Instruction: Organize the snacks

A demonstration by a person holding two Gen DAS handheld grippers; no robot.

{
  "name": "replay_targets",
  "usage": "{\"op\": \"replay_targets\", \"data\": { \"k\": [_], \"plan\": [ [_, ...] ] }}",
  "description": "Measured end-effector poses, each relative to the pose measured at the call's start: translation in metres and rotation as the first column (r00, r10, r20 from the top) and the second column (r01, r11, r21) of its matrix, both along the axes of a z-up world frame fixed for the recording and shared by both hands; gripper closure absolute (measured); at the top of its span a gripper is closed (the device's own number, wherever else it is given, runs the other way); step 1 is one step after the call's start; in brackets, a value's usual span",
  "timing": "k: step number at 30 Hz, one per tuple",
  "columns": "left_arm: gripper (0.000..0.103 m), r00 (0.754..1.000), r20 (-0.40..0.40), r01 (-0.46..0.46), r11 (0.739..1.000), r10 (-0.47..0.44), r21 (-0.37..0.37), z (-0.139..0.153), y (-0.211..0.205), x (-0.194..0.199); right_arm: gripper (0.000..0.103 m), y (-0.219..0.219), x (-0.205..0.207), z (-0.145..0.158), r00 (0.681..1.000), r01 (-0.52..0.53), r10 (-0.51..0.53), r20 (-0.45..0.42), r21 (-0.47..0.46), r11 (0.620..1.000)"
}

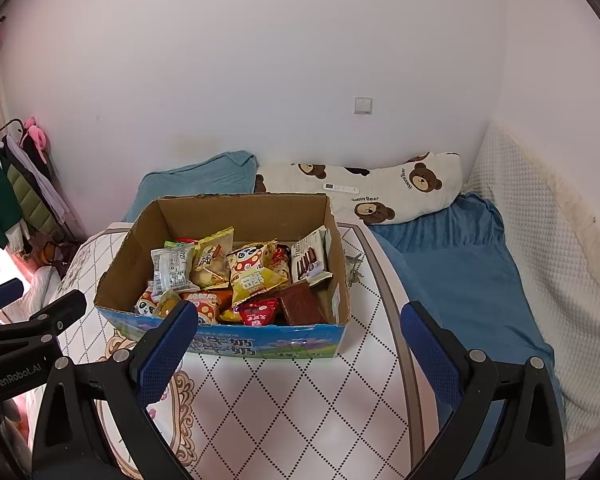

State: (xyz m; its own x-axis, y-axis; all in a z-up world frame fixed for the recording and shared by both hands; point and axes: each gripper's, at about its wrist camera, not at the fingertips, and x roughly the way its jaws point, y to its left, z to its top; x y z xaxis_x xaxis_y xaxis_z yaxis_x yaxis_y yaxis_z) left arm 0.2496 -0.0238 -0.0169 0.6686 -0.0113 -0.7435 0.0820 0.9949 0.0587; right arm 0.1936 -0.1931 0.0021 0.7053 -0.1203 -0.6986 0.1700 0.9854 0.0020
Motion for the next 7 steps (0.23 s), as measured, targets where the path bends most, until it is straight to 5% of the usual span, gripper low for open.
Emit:
{"op": "replay_targets", "data": {
  "k": [7],
  "plan": [
    [0.000,1.000,0.010,0.001,1.000,-0.001,0.002,0.0030,-0.0011,-0.0034,0.000,-0.0014,-0.0003,-0.0002,1.000,0.009,-0.009,0.001,0.006,1.000]
  ]
}}
